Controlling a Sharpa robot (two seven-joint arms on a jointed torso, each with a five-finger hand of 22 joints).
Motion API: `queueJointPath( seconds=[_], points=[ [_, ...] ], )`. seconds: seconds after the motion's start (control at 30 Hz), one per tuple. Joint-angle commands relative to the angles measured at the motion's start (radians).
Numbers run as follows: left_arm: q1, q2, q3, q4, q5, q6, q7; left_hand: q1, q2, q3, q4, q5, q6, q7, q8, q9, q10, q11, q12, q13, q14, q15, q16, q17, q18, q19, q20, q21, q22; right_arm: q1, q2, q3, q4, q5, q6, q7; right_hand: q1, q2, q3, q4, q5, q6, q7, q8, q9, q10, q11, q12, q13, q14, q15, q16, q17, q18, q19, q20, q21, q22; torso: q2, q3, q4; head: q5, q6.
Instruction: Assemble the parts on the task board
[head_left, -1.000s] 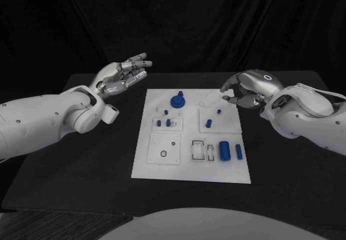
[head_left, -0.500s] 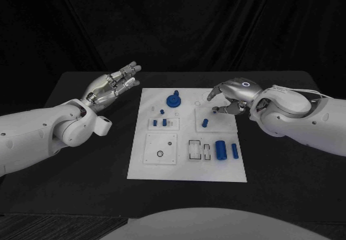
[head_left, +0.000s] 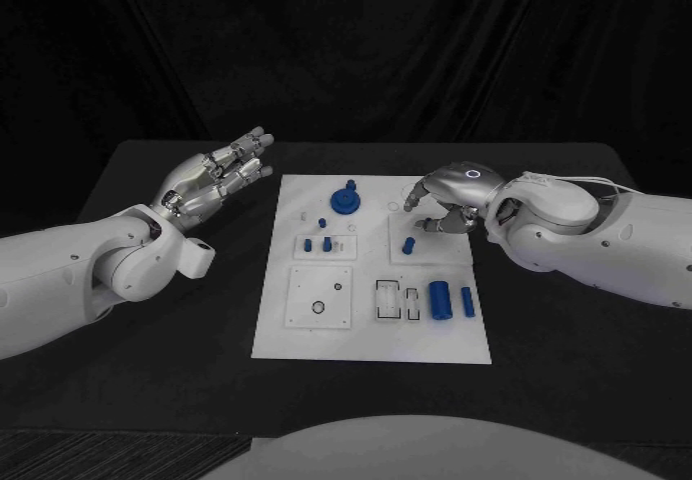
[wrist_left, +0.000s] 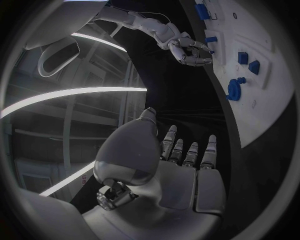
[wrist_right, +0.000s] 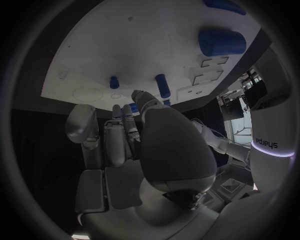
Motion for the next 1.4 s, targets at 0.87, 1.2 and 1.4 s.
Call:
queueJointPath(
  seconds=[0.87,1.2,1.4],
  points=[
    [-0.004,0.006,0.001,-0.004,0.014,0.049,0.22,0.075,0.019,-0.072,0.008,0.055,0.016,0.017,-0.013,-0.009,-0.005,0.027,0.025,-0.009,0.03,0.044,0.004,0.003,0.039,0.021,0.029,-0.004,-0.019,-0.005,-0.016,0.001,0.0,-0.038,0.069,-0.096,-0.031,-0.005,0.011,-0.016,0.085,0.021,-0.01,-0.031,-0.015,0.049,-0.002,0.043,-0.021,0.008,-0.002,-0.011,-0.009,0.023,0.002,0.002,-0.018,0.145,-0.005,0.0006,-0.0067,0.008,0.0],
    [-0.005,0.01,0.001,-0.007,0.014,0.053,0.217,0.082,0.021,-0.073,0.005,0.06,0.016,0.02,-0.013,-0.009,-0.005,0.032,0.028,-0.008,0.033,0.048,0.006,0.003,0.039,0.021,0.03,-0.004,-0.024,-0.009,-0.008,0.001,-0.011,-0.038,0.069,-0.096,-0.036,-0.004,0.038,-0.027,0.09,0.055,-0.004,-0.023,-0.009,0.087,-0.003,0.068,-0.017,0.009,-0.002,-0.01,-0.008,0.022,0.004,0.002,-0.015,0.146,-0.005,0.0003,-0.0071,0.012,0.0],
    [-0.006,0.012,0.001,-0.01,0.014,0.055,0.216,0.086,0.022,-0.073,0.005,0.063,0.014,0.022,-0.013,-0.009,-0.004,0.034,0.029,-0.008,0.033,0.049,0.006,0.003,0.038,0.021,0.03,-0.004,-0.025,-0.011,-0.005,0.001,-0.015,-0.038,0.067,-0.094,-0.041,-0.005,0.043,-0.028,0.089,0.057,-0.004,-0.024,-0.008,0.099,-0.004,0.077,-0.014,0.009,-0.001,-0.009,-0.007,0.022,0.004,0.002,-0.014,0.146,-0.005,-0.0002,-0.0066,0.01,0.0]
  ],
)
